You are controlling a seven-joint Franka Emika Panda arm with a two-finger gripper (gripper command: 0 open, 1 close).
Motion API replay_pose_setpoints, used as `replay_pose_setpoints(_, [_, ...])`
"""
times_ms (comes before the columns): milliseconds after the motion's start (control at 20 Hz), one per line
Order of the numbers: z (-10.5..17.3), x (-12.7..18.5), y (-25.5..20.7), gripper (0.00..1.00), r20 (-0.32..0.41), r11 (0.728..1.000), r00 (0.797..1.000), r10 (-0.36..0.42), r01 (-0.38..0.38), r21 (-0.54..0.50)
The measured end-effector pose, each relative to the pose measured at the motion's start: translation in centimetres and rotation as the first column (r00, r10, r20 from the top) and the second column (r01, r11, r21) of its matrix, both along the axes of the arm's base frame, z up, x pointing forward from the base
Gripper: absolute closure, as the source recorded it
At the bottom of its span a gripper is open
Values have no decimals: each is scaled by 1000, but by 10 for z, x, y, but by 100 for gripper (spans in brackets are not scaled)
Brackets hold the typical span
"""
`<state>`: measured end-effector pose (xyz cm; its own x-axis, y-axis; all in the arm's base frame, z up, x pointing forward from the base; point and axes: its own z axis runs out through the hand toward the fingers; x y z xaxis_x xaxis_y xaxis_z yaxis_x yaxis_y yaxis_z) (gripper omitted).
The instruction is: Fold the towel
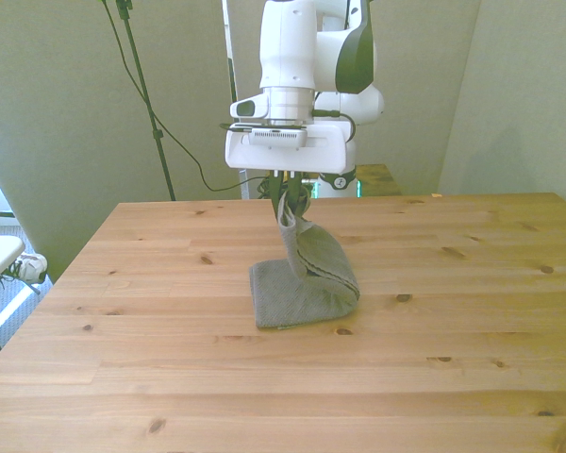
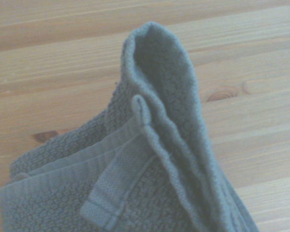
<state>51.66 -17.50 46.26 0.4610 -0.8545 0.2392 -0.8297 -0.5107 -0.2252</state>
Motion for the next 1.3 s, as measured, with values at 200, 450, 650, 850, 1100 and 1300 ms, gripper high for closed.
replay_pose_setpoints(200, [-5, 8, -11, 0, -1, 1000, 1000, -19, 19, 12])
replay_pose_setpoints(450, [-6, 12, -18, 0, 1, 1000, 1000, -13, 13, 14])
replay_pose_setpoints(650, [-7, 13, -20, 0, 2, 1000, 1000, -14, 14, 14])
replay_pose_setpoints(850, [-2, 12, -23, 0, 13, 1000, 1000, -13, 13, 20])
replay_pose_setpoints(1100, [17, -8, -16, 0, -75, 998, 996, -40, 44, 53])
replay_pose_setpoints(1300, [38, -39, 29, 0, -132, 996, 991, -7, 18, 83])
